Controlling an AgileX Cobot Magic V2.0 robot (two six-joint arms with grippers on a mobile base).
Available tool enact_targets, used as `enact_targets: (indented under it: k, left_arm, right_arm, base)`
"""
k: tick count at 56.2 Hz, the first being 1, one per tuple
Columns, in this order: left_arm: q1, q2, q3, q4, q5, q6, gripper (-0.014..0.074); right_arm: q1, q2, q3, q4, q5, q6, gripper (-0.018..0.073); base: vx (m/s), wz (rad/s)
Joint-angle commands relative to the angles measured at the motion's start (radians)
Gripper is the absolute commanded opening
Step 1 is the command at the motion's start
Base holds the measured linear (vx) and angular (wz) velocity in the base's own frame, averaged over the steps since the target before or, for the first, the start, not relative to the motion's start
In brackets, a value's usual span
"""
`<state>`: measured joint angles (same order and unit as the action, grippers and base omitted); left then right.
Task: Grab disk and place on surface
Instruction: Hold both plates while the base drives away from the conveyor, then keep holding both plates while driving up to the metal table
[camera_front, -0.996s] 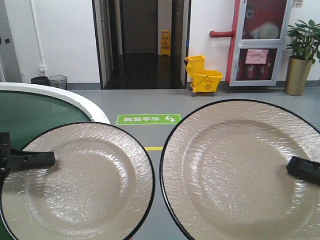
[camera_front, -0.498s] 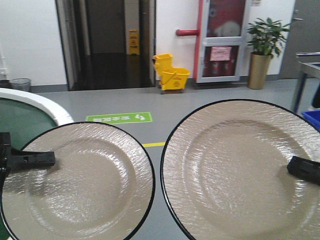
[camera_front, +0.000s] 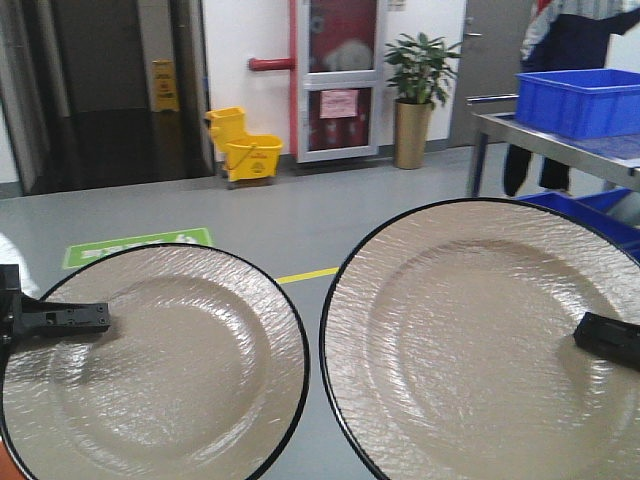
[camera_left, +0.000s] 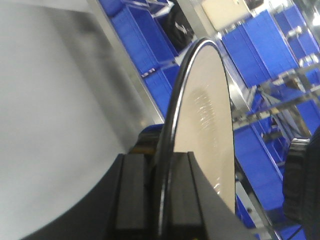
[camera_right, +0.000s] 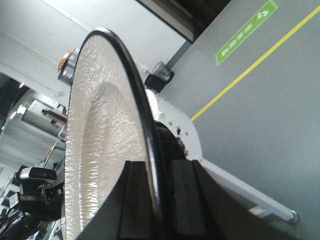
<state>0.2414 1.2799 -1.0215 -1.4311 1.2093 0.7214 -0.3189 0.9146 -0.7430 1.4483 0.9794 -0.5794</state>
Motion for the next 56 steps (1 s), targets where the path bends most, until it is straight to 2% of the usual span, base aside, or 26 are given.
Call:
enact_targets:
  k: [1,30,56]
  left_arm:
    - [0.005,-0.005,-0.043,-0.147,0.007,-0.005,-0.0008]
    - [0.005,-0.005,-0.043,-0.147,0.007,-0.005,-0.0008]
    - [0.005,-0.005,-0.043,-0.147,0.007,-0.005,-0.0008]
  right_arm:
    - [-0.001,-0.011,-0.037,0.128,0.006,0.006,-0.0009]
    - [-0.001,-0.011,-0.037,0.128,0.006,0.006,-0.0009]
    - [-0.001,-0.011,-0.037,0.128,0.007,0.006,-0.0009]
  base:
    - [0.03,-0.37]
    - [0.11,-0.34]
    - [0.24,-0.26]
